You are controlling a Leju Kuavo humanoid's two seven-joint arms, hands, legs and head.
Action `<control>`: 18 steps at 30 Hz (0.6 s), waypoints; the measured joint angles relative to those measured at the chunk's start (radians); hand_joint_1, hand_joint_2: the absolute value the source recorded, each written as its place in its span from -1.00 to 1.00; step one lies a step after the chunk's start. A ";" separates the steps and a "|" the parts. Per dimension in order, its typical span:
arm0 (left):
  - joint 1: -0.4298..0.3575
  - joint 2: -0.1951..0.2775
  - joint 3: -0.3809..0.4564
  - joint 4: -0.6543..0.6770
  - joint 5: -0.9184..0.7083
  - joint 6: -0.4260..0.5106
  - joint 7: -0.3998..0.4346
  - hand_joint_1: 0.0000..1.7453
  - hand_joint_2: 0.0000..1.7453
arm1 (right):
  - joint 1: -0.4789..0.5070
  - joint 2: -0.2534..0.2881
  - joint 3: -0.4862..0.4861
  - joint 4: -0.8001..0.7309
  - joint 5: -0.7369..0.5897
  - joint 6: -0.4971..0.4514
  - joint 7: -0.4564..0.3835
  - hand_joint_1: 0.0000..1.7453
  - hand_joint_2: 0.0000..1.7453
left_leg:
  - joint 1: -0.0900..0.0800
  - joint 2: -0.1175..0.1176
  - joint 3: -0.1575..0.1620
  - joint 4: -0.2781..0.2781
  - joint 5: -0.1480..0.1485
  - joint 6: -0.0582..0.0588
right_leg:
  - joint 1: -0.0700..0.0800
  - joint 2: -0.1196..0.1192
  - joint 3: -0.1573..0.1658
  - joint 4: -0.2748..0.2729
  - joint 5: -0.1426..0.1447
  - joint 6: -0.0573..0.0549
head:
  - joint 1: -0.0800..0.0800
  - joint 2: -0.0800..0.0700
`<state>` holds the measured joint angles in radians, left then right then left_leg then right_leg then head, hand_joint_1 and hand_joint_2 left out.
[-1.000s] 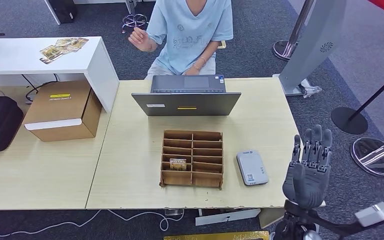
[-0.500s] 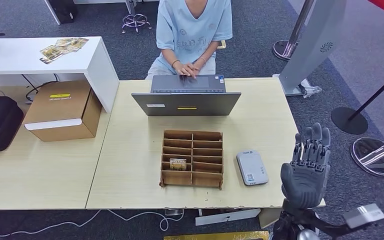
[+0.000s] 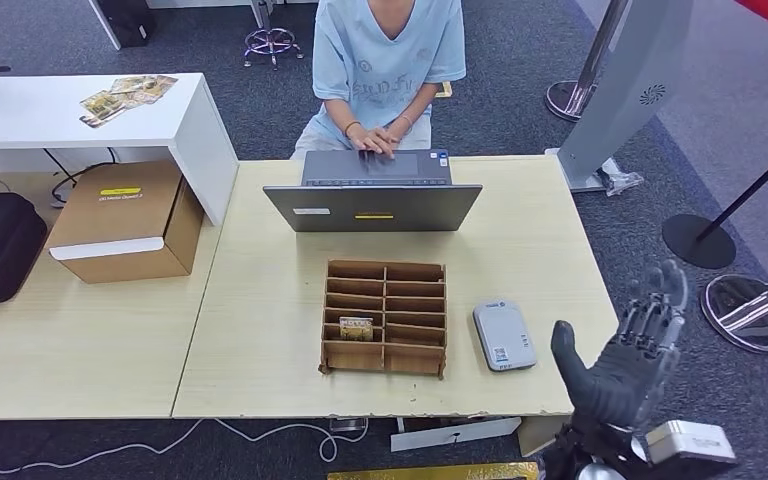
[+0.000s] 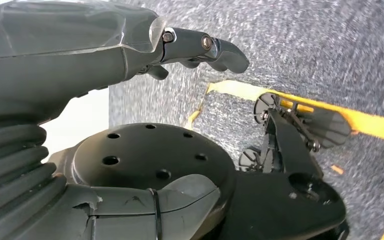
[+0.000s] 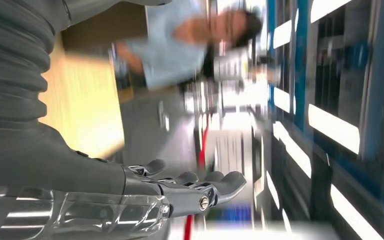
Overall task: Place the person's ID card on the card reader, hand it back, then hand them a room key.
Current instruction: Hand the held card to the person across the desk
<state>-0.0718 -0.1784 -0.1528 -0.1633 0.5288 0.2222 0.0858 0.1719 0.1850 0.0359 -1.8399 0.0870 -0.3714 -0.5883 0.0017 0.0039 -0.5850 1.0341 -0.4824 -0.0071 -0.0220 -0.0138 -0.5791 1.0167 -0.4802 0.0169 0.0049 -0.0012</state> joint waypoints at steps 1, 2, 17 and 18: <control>0.000 -0.002 0.008 0.000 0.014 0.002 0.000 -1.00 1.00 | -0.004 0.015 -0.012 -0.002 0.069 -0.094 -0.025 -1.00 1.00 | 0.000 0.000 0.000 0.000 0.000 0.000 | 0.000 0.000 0.000 0.000 0.000 0.000 | 0.000 0.000; 0.001 -0.003 0.016 0.000 0.025 0.002 0.000 -1.00 1.00 | -0.010 0.032 -0.030 -0.006 0.168 -0.178 -0.046 -1.00 1.00 | 0.000 0.000 0.000 0.000 0.000 0.000 | 0.000 0.000 0.000 0.000 0.000 0.000 | 0.000 0.000; 0.000 -0.023 0.137 -0.001 0.145 -0.008 -0.036 -1.00 1.00 | -0.123 0.097 -0.333 -0.333 1.150 -0.303 -0.071 -1.00 1.00 | 0.000 0.000 0.000 0.000 0.000 0.000 | 0.000 0.000 0.000 0.000 0.001 0.000 | 0.000 0.000; -0.001 -0.024 0.139 -0.001 0.144 -0.007 -0.036 -1.00 1.00 | -0.127 0.097 -0.336 -0.351 1.179 -0.303 -0.070 -1.00 1.00 | 0.000 0.000 0.000 0.000 0.000 0.000 | 0.000 0.000 0.000 0.000 0.001 0.000 | 0.000 0.000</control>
<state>-0.0723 -0.2022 -0.0133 -0.1642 0.6724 0.2148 0.0500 0.0447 0.2823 -0.3004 -2.1913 1.2658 -0.6741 -0.6586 0.0015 0.0041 -0.5849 1.0343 -0.4824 -0.0070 -0.0221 -0.0140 -0.5786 1.0166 -0.4797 0.0164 0.0050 -0.0011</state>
